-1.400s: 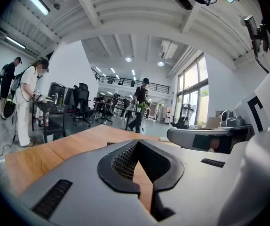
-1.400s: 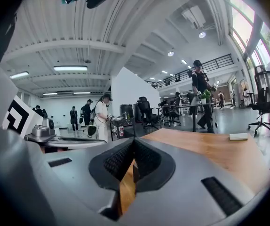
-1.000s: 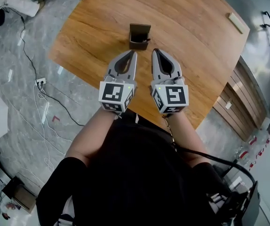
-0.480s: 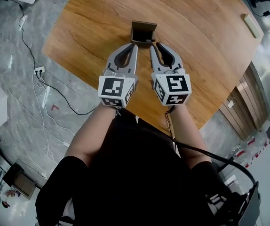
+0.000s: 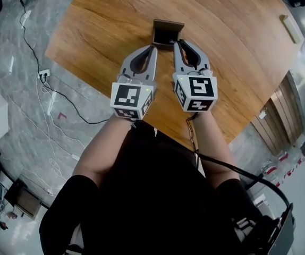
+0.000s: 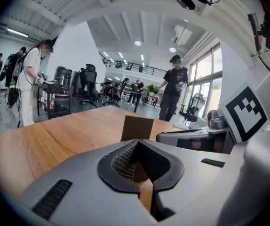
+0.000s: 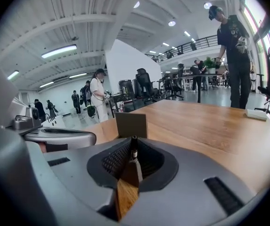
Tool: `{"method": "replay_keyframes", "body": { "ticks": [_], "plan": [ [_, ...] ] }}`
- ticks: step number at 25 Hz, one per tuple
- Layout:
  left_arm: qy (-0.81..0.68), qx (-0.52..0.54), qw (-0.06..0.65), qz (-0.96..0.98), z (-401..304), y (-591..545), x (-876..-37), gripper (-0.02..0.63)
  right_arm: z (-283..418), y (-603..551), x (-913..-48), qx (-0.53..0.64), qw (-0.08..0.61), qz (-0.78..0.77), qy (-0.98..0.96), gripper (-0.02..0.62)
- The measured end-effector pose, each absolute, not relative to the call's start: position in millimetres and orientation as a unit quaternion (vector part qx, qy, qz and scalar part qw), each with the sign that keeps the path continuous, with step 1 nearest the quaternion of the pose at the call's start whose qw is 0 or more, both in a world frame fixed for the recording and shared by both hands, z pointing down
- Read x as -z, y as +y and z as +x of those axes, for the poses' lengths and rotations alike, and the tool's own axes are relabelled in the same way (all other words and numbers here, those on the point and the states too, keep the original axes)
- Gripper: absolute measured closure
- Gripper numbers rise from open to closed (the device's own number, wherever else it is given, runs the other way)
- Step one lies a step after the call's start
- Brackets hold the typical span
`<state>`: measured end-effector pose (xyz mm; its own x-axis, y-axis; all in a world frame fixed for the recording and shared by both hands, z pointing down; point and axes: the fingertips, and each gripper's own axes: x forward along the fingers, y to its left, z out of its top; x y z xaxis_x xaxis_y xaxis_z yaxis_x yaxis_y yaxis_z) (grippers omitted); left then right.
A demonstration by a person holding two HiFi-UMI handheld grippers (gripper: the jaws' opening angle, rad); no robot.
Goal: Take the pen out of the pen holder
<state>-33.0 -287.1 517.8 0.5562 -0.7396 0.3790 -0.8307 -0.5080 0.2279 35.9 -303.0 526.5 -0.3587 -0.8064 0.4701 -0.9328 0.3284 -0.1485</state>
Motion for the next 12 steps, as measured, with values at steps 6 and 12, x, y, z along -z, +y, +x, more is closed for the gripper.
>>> {"method": "replay_keyframes", "body": {
  "ticks": [6,12],
  "plan": [
    [-0.462,-0.109,0.189,0.86,-45,-282,-503,0.604,30,-298,-500,-0.175,0.15,0.548,-0.804,0.566],
    [-0.47,-0.092,0.16,0.863,-52,-272,-461,0.605,27,-282,-450,-0.142,0.132,0.554,-0.809,0.566]
  ]
}}
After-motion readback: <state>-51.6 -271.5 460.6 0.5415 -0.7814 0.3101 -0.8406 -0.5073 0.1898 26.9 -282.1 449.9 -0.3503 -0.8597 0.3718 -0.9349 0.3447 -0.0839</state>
